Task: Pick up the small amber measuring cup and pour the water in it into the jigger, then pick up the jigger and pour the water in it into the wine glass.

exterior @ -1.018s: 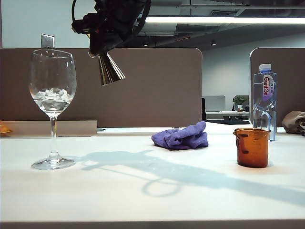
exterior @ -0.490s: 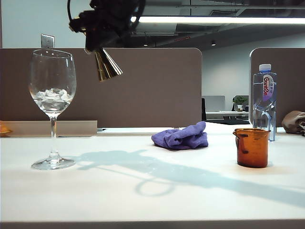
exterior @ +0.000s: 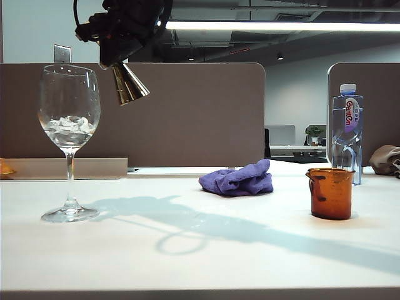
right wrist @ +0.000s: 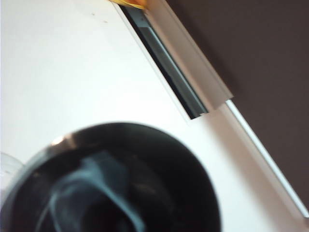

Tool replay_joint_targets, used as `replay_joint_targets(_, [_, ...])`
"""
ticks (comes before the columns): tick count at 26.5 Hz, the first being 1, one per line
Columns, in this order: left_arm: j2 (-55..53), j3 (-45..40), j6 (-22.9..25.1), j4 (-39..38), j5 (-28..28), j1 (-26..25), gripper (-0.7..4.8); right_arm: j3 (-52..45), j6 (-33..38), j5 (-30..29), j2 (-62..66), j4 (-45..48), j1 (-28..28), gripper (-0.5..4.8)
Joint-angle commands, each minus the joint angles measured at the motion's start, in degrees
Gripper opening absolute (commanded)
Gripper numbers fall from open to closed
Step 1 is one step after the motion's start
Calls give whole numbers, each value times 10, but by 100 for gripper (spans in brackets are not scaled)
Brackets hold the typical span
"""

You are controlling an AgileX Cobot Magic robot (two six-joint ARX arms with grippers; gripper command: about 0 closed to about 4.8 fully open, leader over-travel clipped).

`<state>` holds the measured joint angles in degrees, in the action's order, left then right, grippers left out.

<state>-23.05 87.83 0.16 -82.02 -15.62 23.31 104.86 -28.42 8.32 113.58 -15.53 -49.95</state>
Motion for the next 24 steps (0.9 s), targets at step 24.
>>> replay_joint_targets(24, [-1, 2, -2, -2, -1, 0, -2, 4, -332, 101, 15, 37, -12, -1])
